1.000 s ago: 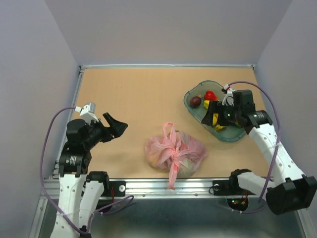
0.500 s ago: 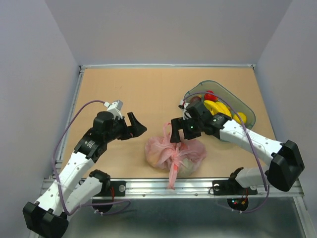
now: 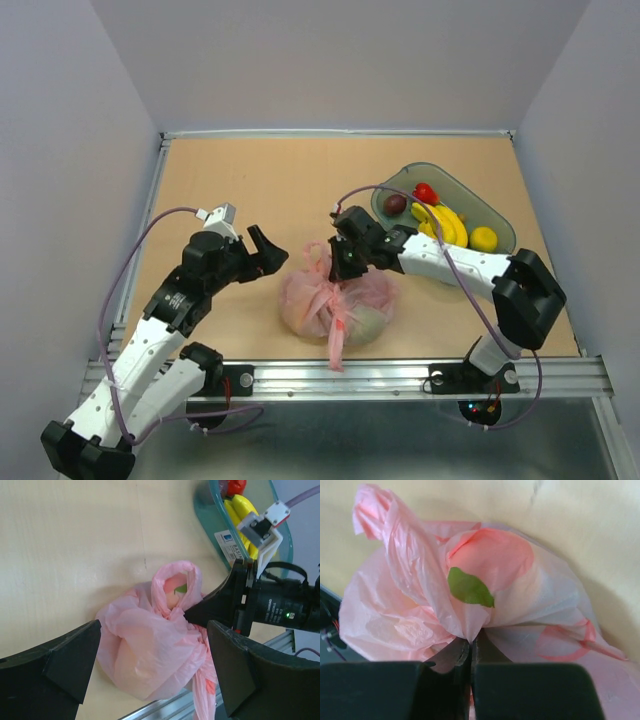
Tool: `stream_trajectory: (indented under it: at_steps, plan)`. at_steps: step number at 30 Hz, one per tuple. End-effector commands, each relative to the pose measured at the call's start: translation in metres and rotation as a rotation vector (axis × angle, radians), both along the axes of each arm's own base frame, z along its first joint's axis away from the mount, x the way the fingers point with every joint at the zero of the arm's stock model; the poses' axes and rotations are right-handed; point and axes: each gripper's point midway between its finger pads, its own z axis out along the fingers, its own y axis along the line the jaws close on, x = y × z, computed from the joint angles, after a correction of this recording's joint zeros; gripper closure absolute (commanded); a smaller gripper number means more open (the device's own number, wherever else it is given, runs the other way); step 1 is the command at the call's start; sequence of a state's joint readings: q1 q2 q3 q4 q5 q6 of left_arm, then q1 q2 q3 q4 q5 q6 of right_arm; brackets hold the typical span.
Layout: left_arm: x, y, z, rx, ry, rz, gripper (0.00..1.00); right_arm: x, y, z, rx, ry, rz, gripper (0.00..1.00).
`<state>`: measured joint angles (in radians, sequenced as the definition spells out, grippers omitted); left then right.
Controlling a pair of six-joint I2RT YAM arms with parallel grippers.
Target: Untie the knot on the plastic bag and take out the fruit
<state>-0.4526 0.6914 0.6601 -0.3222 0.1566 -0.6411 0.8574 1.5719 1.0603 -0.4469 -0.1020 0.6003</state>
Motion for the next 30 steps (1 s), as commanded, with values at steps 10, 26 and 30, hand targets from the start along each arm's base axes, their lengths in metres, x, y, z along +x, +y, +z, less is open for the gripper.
stream_trajectory:
  at_steps: [10,26,30]
  plan:
    - [0.000,0.037,0.046,0.080,-0.190,0.125,0.01,0.135,0.099,0.063,0.045,-0.371,-0.023,0.99]
    - [0.022,0.022,0.004,0.132,-0.083,0.094,0.02,0.094,0.067,0.110,0.094,-0.444,0.109,0.18]
    - [0.028,0.004,-0.008,0.072,-0.021,0.061,0.04,0.080,0.041,0.117,0.072,-0.494,0.111,0.18]
